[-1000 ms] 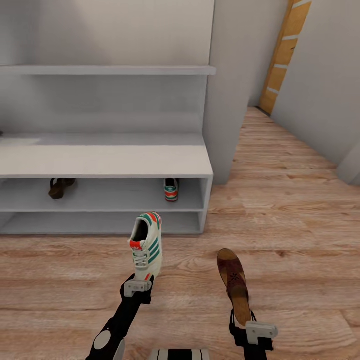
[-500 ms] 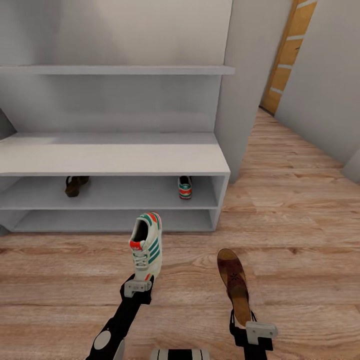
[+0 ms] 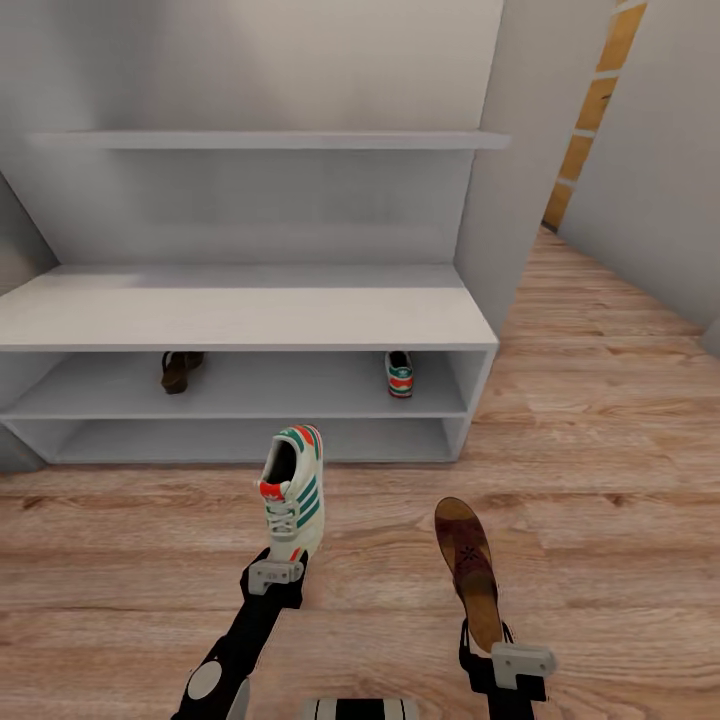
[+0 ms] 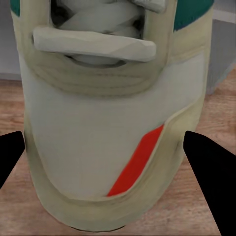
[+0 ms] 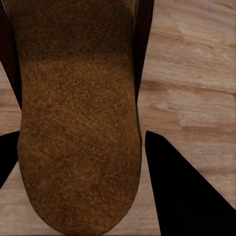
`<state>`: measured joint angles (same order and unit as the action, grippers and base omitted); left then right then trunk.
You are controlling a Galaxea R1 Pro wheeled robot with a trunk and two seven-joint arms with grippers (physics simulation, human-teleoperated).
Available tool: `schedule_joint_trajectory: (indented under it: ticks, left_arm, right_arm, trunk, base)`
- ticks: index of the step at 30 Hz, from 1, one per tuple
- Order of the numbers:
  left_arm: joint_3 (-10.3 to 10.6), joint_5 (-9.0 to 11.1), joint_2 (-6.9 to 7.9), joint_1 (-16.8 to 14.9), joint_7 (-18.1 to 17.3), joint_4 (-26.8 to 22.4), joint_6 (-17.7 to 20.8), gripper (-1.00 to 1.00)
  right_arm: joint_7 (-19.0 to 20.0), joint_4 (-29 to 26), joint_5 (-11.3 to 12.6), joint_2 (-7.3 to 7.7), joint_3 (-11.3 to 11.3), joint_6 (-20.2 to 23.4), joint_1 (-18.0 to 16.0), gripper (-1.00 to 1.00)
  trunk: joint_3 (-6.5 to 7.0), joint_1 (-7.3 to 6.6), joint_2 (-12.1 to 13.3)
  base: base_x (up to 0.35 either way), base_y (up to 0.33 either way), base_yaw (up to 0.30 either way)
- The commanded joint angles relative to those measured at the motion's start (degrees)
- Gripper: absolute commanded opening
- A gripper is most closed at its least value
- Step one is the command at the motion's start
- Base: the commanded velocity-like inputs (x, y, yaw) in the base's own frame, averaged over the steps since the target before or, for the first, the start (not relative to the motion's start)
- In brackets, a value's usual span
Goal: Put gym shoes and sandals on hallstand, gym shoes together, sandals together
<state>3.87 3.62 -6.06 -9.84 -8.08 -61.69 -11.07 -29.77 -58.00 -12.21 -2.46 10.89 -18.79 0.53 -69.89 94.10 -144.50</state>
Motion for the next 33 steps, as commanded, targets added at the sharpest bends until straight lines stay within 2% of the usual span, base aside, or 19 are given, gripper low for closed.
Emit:
schedule_joint_trajectory:
  ticks: [1, 33]
  left_arm:
    - [0.0, 0.0, 0.0, 0.0, 0.0, 0.0, 0.0, -1.0]
    - [0.0, 0.2, 0.0, 0.0, 0.0, 0.0, 0.0, -1.0]
  right_arm:
    - [0.1, 0.0, 0.1, 0.0, 0.0, -0.1, 0.0, -1.0]
    - [0.1, 0.0, 0.1, 0.0, 0.0, -0.1, 0.0, -1.0]
  trunk:
    - [0.0, 0.0, 0.0]
    - [0.0, 0.0, 0.0]
  base:
    - [-0.002, 0.281, 0.0]
    - [0.0, 0.283, 0.0]
